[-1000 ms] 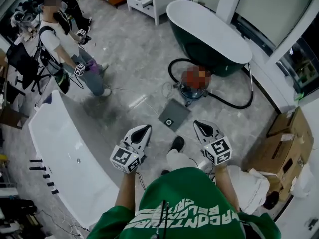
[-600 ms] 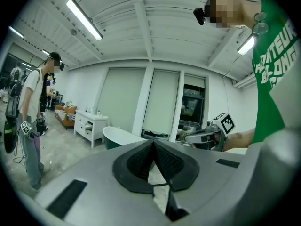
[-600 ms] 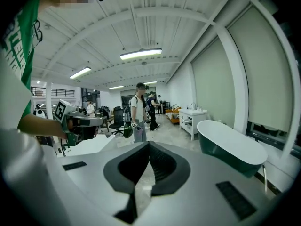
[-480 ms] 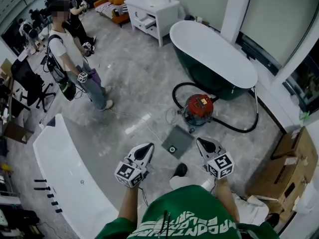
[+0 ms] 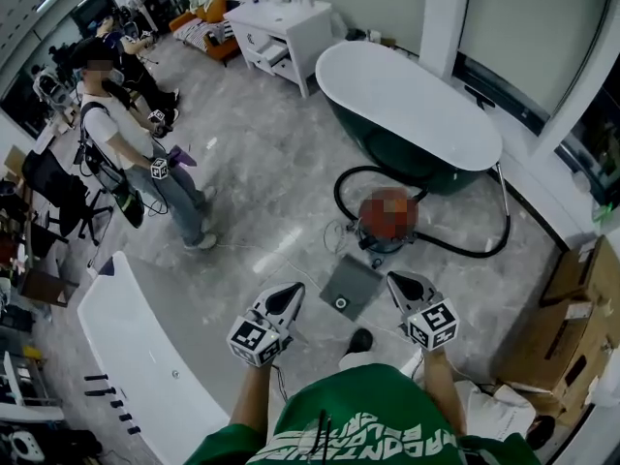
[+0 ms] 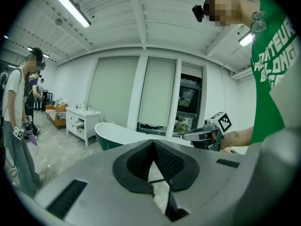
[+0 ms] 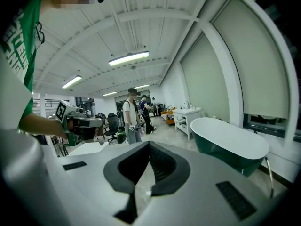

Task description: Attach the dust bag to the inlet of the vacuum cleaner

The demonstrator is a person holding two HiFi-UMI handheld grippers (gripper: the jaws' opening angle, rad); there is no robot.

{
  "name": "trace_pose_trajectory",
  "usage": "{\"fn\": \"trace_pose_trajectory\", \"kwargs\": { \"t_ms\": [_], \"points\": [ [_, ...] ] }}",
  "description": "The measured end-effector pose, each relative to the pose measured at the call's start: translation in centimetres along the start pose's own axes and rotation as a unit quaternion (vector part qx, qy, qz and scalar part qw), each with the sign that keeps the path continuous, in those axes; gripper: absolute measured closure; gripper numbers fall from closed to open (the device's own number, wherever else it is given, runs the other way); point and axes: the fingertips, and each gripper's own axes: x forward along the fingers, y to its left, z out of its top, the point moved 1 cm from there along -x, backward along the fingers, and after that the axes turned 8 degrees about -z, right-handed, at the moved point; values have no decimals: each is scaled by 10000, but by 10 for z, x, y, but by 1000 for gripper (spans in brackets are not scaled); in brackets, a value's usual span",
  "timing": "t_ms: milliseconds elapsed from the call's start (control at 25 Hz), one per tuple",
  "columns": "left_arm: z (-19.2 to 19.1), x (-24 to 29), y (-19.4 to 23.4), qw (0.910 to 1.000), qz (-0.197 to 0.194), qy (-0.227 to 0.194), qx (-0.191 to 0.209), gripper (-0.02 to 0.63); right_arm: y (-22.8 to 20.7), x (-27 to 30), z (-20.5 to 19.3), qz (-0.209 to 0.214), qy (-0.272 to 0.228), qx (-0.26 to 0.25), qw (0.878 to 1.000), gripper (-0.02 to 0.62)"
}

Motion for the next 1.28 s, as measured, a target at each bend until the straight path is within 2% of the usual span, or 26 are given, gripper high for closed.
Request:
{"fn": "trace_pose_trajectory", "kwargs": {
  "t_ms": [240,600,920,1120,1280],
  "points": [
    [5,41,-2,9984,-316,416,230,610,-33,2,11,-93,-188,165,9996,586],
    [5,108,-26,9888,-1275,639,441,609,-57,-23,-7,-559,-297,440,9970,586],
    [3,136,-32,9733,-2142,661,502,610,-77,-46,-17,-1399,-239,633,9878,586],
    [2,139,-3,9599,-2684,605,541,609,-67,-35,-10,-1999,-265,682,9771,586],
    [16,134,31,9520,-2972,478,556,611,-49,-14,-1,-2422,-255,829,9663,586]
  ]
}}
